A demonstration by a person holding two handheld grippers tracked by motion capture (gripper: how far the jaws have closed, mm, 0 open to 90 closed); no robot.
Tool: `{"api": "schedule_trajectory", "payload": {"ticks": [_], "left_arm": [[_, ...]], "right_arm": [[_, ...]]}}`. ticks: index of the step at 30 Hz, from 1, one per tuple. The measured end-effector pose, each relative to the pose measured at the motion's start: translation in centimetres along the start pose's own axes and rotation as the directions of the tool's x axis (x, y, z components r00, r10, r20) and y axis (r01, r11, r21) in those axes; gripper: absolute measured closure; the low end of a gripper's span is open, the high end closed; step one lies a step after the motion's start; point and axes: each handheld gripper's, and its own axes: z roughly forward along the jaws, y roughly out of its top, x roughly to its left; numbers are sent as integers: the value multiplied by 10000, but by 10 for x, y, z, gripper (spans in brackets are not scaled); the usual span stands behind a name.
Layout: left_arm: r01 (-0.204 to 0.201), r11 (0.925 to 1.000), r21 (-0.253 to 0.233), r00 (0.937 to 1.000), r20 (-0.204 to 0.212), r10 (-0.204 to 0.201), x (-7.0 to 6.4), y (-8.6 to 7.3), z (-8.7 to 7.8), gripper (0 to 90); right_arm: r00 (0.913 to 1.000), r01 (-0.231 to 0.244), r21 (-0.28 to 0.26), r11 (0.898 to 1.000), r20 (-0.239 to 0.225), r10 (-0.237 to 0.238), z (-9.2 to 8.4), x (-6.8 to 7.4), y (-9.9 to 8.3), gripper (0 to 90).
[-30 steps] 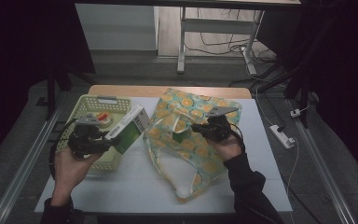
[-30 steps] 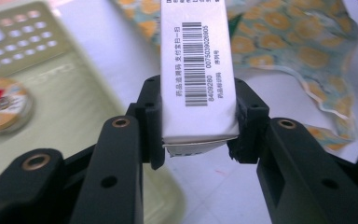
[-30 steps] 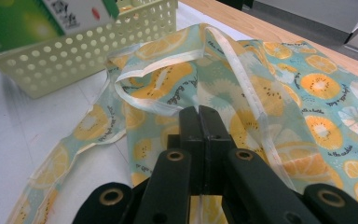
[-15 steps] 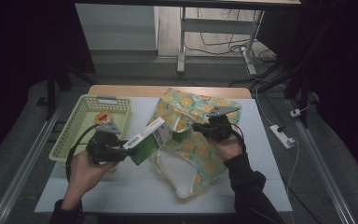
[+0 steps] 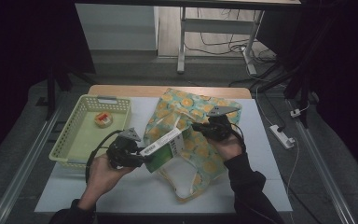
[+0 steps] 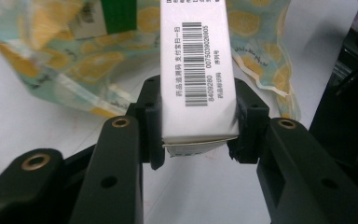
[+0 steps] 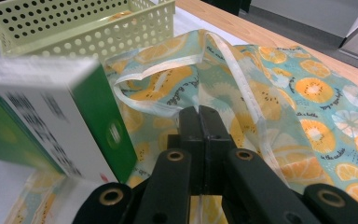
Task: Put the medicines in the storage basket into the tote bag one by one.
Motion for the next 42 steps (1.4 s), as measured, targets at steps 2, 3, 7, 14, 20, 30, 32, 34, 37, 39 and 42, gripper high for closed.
{"api": "schedule_trajectory", "payload": {"ticks": [2,3,7,14,20,30,32,34,37,39,42], "left_arm": [[44,10000,77,10000,49,-45,0,1,6,623],[59,9999,86,10000,38,-59,-1,2,9,623],[134,9997,187,9999,56,-135,0,4,18,623],[353,9989,315,9994,33,-354,1,11,34,622],[469,9982,385,9989,-12,-469,3,22,48,622],[672,9966,476,9977,-156,-665,7,43,68,621],[710,9961,522,9973,-212,-700,8,45,72,621],[759,9958,520,9969,-244,-747,8,48,75,621],[830,9954,483,9962,-295,-817,9,53,79,621],[852,9951,503,9957,-397,-832,9,57,82,620],[920,9944,523,9945,-558,-891,10,61,85,620]], "right_arm": [[10000,38,-3,10000,11,-38,-1,0,1,898],[10000,31,-35,10000,-17,-31,-1,0,1,898],[10000,28,-48,10000,-45,-28,-1,0,1,898],[9999,46,13,10000,-102,-45,1,2,1,898],[9998,96,-9,10000,-161,-96,1,4,2,897],[9996,165,-52,9999,-237,-166,0,7,4,897],[9995,167,-80,9998,-251,-169,-1,7,4,898],[9995,177,-91,9998,-255,-180,-1,8,4,897],[9995,192,-102,9998,-254,-194,-1,8,5,898],[9994,199,-106,9997,-270,-202,-1,8,5,898],[9994,206,-111,9997,-284,-209,-2,9,5,898]]}}
